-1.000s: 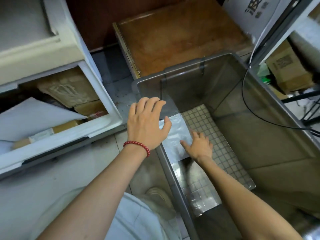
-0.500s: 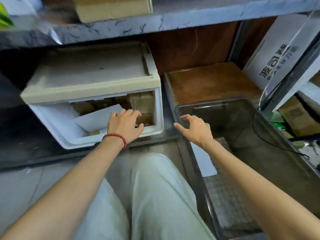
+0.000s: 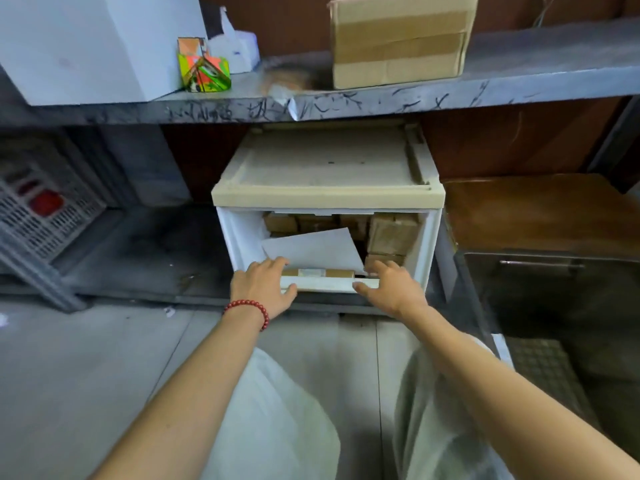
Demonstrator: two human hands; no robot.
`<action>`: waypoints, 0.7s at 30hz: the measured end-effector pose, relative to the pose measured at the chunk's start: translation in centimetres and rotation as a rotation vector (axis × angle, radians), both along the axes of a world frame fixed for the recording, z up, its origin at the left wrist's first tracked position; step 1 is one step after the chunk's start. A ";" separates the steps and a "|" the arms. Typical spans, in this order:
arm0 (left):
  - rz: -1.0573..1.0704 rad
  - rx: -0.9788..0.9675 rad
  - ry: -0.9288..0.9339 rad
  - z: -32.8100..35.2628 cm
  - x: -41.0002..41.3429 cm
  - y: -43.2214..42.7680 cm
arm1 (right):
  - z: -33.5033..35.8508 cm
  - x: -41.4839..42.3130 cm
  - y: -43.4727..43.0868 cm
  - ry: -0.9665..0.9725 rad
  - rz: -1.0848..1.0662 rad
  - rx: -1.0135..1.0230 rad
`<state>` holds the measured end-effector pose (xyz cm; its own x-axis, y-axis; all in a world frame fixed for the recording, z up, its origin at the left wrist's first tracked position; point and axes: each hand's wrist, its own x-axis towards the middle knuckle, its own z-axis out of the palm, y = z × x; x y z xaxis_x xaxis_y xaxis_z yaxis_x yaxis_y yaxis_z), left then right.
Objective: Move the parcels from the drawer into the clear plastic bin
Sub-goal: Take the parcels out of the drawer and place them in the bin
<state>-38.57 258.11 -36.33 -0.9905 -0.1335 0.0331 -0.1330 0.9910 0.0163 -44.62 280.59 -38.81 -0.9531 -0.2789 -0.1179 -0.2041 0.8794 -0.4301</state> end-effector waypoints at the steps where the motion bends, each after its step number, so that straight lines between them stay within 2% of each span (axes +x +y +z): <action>1: 0.006 0.009 -0.009 -0.7 -0.5 -0.3 | -0.7 -0.2 -0.2 0.005 -0.003 0.028; 3: 0.004 0.019 -0.019 -2.1 -1.7 -0.7 | -1.7 -1.2 -0.7 0.044 0.020 0.079; 6: -0.020 0.029 -0.020 -4.0 -3.8 -1.6 | -2.3 -3.2 -1.4 0.099 0.020 0.025; 10: 0.001 0.029 -0.050 -6.2 -7.0 -3.4 | -3.7 -6.0 -2.8 0.060 -0.006 -0.079; 16: 0.027 0.092 0.068 -7.5 -12.4 -5.9 | -6.4 -9.7 -6.6 0.017 -0.125 -0.231; 21: 0.063 0.088 -0.028 -9.5 -13.4 -6.0 | -8.3 -10.9 -8.3 -0.024 -0.151 -0.318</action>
